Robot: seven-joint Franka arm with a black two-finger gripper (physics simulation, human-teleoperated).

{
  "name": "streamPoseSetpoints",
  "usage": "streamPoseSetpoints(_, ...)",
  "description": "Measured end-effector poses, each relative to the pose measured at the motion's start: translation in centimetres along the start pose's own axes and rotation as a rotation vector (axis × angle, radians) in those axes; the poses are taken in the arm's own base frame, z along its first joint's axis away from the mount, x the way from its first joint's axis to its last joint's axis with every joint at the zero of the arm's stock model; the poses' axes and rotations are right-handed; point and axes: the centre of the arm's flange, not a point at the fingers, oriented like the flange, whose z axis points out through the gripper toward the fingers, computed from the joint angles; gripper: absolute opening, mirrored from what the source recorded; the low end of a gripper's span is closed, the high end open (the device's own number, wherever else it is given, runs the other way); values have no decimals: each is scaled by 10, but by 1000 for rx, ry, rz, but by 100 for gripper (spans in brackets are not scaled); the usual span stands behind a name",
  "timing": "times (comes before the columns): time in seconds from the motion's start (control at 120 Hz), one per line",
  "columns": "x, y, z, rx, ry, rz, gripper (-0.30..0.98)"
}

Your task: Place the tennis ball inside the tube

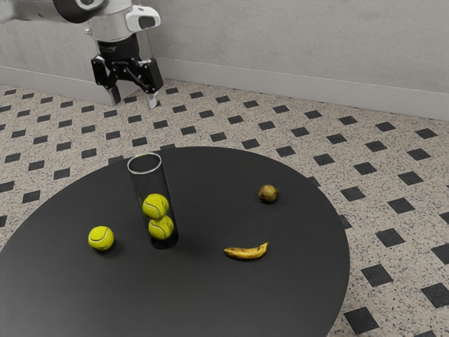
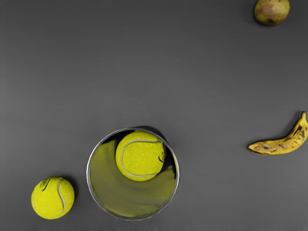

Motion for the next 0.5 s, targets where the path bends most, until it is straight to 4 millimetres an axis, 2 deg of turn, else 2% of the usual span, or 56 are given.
streamPoseSetpoints(0.233, -4, 2, 3, 2, -2, 3, 69)
streamPoseSetpoints(0.367, -53, -5, 4, 8, -10, -2, 69)
streamPoseSetpoints(0.417, -69, -7, 12, 11, -20, -3, 69)
streamPoseSetpoints(0.5, -83, -9, 28, 14, -33, -4, 69)
